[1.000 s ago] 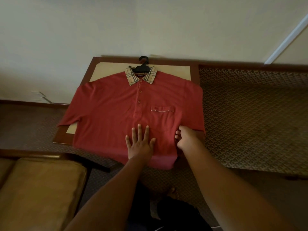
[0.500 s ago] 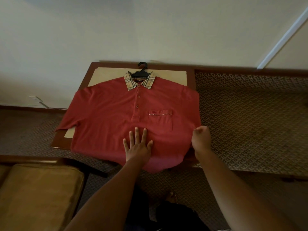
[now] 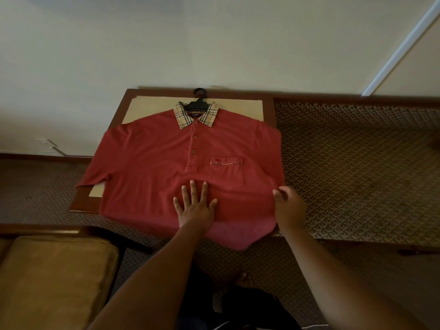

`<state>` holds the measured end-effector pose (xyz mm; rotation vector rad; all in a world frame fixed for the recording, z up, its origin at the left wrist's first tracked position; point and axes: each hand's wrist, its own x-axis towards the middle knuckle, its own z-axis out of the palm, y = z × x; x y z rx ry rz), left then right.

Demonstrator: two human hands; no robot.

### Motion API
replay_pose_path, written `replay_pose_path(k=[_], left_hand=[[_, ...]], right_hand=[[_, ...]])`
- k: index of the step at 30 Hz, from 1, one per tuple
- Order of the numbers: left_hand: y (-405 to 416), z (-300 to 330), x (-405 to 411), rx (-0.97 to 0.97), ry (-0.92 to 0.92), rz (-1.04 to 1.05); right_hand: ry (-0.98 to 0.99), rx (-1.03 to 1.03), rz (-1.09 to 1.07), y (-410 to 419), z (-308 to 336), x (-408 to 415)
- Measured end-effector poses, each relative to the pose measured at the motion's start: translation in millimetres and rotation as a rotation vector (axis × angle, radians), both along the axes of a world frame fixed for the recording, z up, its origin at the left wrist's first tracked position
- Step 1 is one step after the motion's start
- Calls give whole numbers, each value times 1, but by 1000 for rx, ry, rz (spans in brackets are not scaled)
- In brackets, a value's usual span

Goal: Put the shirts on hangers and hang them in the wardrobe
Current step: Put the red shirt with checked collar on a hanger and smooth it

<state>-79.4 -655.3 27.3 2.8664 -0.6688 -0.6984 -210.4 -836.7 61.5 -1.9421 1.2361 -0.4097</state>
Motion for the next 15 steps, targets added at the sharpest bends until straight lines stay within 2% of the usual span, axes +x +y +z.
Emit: replay_pose_path(k=[3,6,10,13,15], left_hand=[[-1,1,-1,2,-4,7],[-4,4,-5,-30,-90,-27],[-22,7,-13,-48,-125,-151],[-34,3,-17,-22,-67,-181],[-37,-1,-20,1,-52,-178]], right_hand=[[69,14,-14,3,-5,-10],[49,39,-64,1,-7,-11],[-29,305,-291,-33,-23,10],[-9,531,-257,-55,-39,29],[-10,550,-231,-69,-46,38]])
